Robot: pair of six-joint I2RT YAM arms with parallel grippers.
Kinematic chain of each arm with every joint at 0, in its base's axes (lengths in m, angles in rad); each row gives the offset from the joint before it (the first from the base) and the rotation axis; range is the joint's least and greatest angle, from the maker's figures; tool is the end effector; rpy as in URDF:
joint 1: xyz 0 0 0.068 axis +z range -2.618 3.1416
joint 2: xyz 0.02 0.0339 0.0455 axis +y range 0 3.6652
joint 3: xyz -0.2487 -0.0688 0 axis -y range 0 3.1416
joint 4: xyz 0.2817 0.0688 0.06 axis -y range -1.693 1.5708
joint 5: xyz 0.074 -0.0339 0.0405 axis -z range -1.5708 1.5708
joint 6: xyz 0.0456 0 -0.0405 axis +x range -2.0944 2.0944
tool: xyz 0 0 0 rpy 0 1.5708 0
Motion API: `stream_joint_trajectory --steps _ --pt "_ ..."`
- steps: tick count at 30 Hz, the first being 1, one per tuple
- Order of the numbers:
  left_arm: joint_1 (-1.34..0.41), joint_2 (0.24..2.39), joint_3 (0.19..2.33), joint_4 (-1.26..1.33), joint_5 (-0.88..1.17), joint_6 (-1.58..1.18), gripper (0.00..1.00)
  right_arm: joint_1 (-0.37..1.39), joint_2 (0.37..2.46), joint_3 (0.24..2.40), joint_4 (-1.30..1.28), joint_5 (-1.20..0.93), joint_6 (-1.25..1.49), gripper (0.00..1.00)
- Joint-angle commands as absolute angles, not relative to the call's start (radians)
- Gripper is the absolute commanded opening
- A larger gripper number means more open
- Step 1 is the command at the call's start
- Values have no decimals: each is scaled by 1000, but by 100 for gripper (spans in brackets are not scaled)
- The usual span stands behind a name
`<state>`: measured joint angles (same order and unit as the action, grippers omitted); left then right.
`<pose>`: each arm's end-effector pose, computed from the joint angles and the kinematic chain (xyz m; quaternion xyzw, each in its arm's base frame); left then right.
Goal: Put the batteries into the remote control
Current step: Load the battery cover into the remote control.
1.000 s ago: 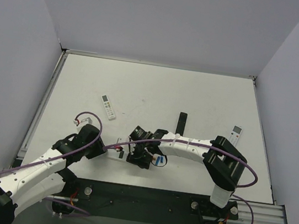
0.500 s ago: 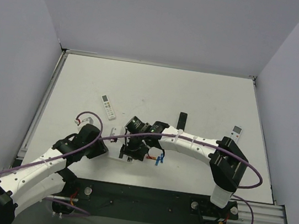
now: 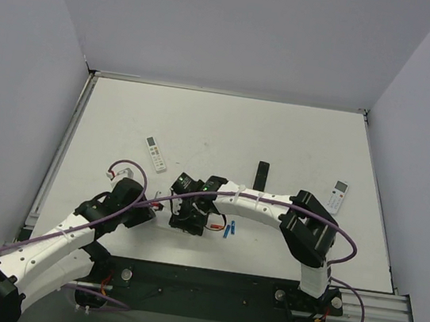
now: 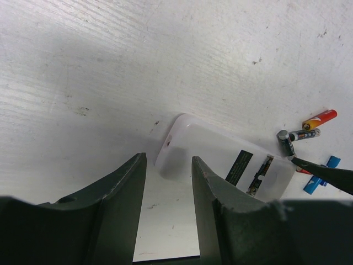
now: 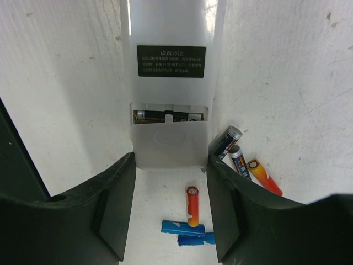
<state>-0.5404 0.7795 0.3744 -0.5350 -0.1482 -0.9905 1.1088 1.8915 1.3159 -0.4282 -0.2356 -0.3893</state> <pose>0.1714 -0.0950 0.1363 -0.2340 0.9190 -0.1635 0.2718 0.1826 0.3905 0.1467 -0.6733 0.6758 0.2034 0.2203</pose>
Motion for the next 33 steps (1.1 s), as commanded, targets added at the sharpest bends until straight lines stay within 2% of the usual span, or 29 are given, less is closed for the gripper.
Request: stream_joint_trajectory --steps 1,33 --pt "-532 769 388 -512 -144 -989 49 1118 1910 1353 -476 -198 -362 23" --pt "-531 776 376 -489 -120 -985 49 1134 1947 1368 -430 -187 -351 23"
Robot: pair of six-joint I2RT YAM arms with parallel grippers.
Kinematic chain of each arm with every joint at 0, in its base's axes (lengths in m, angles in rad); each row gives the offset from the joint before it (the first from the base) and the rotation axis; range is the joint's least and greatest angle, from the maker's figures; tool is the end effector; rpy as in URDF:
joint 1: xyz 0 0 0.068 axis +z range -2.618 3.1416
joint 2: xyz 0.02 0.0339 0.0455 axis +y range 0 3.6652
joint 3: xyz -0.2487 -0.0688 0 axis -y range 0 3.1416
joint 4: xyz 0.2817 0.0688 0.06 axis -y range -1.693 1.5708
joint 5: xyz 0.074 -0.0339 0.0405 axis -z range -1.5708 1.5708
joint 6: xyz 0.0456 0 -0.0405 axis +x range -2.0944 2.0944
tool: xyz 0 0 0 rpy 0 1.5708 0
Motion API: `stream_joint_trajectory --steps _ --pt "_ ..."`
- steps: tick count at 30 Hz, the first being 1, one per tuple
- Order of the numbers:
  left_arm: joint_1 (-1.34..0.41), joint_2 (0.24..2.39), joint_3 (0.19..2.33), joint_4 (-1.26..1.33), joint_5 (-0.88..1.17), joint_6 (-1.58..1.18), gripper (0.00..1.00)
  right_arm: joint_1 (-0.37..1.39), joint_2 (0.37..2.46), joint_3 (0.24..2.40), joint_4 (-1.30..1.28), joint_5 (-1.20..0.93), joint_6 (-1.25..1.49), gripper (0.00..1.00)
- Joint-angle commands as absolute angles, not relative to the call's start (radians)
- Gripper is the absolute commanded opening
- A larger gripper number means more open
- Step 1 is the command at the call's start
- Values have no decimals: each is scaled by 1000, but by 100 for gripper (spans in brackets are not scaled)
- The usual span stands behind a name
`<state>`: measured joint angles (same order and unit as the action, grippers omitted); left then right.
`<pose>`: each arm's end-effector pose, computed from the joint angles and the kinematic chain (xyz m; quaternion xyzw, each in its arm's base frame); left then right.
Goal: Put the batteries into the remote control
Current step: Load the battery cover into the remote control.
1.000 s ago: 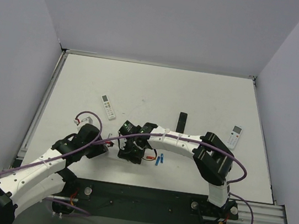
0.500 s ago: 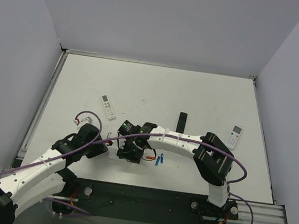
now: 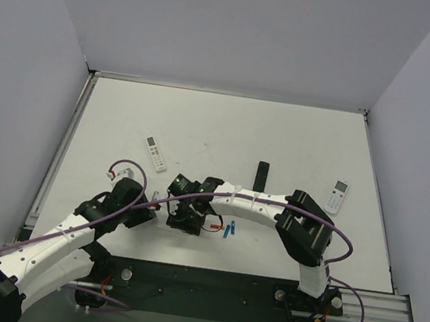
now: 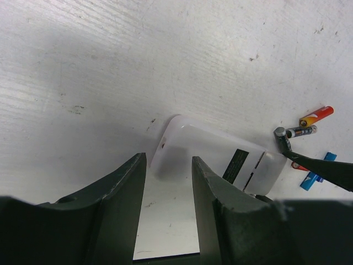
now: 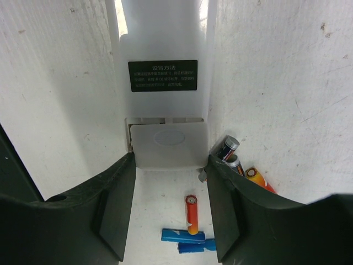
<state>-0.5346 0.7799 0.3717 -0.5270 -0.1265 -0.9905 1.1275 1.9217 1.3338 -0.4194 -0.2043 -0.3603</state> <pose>0.1719 -0.0951 0.1357 -0.2335 0.9190 -0.1720 0.2670 0.1789 0.3983 0.1404 -0.6679 0.6839 0.1943 0.2198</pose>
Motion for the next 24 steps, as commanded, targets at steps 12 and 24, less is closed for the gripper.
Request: stream_joint_trajectory --steps 12,24 --pt "-531 776 374 -489 -117 -986 49 1135 1954 1370 -430 -202 -333 29" --pt "-532 808 345 -423 -66 -988 41 1135 1956 1390 -431 -195 -273 29"
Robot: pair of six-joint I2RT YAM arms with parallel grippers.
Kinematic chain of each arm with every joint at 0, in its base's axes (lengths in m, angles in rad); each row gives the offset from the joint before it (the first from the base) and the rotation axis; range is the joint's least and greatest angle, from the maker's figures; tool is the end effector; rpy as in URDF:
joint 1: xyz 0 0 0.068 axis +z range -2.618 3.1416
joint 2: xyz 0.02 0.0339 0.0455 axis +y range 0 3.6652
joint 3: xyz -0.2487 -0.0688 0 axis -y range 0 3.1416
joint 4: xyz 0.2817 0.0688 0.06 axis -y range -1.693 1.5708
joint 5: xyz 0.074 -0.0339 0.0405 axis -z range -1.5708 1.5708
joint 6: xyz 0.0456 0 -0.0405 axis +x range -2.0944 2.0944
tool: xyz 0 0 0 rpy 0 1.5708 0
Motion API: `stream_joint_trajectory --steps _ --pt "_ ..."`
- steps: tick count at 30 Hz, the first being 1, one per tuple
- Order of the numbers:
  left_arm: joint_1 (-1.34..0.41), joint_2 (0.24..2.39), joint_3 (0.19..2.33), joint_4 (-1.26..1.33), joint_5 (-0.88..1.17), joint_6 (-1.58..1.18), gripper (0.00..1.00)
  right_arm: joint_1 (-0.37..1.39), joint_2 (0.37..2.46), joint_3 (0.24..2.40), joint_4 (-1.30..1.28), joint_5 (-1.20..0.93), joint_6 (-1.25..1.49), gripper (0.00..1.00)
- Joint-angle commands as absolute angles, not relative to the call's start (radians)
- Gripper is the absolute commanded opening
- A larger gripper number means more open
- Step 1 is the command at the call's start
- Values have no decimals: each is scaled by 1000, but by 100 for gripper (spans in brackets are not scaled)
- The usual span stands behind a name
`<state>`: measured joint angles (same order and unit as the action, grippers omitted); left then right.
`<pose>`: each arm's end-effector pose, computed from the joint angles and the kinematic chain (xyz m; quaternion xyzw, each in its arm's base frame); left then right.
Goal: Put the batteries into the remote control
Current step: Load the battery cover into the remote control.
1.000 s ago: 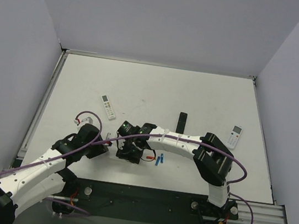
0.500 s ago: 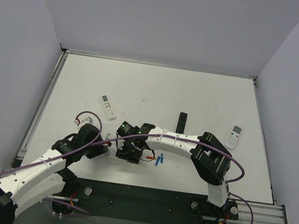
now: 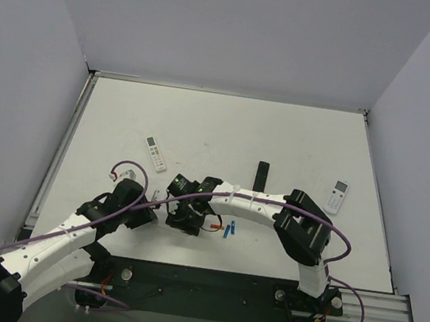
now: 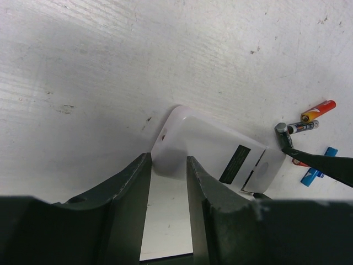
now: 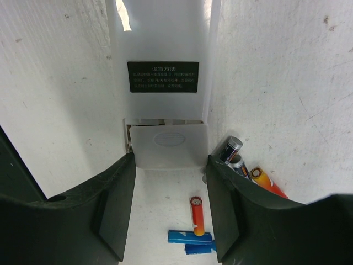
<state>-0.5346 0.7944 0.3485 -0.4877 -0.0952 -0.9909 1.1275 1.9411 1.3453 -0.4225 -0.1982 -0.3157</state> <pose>0.1715 -0.0965 0.1276 -0.2291 0.9206 -0.1835 0.2574 0.1802 0.4005 0.1359 -0.6527 0.7009 0.1946 0.2118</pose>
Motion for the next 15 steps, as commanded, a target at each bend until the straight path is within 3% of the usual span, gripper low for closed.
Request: stream_joint_trajectory --steps 1,15 --pt "-532 810 345 -420 -64 -988 41 1134 1959 1393 -433 -195 -270 29" --pt "-537 813 337 -397 -41 -996 35 1135 1985 1436 -460 -248 -238 29"
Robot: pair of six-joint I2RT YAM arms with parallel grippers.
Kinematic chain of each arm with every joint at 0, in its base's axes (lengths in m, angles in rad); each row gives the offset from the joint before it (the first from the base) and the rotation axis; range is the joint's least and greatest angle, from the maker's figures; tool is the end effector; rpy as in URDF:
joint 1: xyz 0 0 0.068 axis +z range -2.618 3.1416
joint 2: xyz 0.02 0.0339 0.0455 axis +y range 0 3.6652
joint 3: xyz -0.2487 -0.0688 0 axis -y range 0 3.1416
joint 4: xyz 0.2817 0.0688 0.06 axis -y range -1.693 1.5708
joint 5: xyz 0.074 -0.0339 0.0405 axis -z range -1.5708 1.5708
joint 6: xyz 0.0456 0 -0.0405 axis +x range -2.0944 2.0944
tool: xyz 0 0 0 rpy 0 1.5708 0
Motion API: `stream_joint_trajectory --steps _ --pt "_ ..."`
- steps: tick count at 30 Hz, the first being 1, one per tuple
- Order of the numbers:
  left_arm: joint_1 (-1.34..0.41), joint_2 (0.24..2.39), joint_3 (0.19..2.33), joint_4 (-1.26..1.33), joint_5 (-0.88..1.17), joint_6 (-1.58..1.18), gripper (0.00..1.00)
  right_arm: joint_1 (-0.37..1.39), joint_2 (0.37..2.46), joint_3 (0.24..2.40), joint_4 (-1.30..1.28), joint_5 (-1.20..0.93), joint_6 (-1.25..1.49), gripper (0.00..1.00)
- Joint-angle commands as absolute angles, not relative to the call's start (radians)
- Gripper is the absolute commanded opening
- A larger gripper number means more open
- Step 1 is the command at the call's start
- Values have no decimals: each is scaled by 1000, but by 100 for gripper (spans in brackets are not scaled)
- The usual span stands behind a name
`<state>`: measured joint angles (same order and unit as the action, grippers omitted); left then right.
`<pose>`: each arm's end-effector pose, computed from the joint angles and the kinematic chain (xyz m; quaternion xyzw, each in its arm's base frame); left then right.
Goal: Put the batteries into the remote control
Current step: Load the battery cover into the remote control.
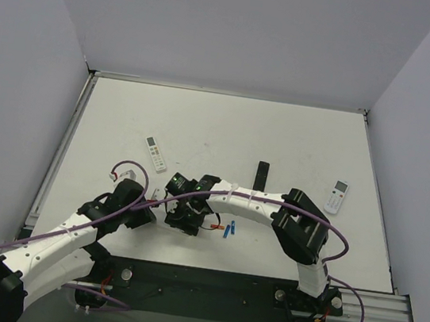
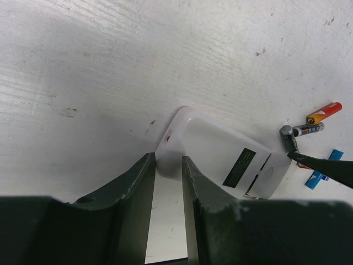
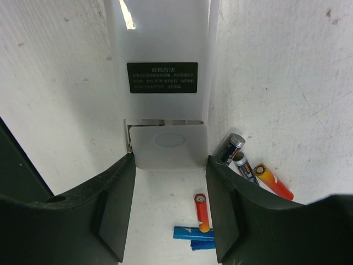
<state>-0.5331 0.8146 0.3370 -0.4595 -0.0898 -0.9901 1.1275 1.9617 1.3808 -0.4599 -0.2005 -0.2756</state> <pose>0.1724 -0.0970 0.1220 -0.2286 0.9214 -0.1839 0.2547 0.1819 0.4042 0.1366 -0.6398 0.7166 0.1956 0.1974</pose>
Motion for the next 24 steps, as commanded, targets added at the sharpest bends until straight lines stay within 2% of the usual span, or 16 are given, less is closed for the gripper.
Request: stream_joint_trajectory --steps 1,13,24 --pt "-538 813 337 -397 -41 -996 35 1134 1990 1440 -462 -253 -236 29" --pt "-541 790 334 -406 -43 -1008 34 1140 2019 1463 -497 -275 -222 34" --pt "-541 772 336 -431 -61 -1019 34 1155 1994 1465 -499 -270 -218 42"
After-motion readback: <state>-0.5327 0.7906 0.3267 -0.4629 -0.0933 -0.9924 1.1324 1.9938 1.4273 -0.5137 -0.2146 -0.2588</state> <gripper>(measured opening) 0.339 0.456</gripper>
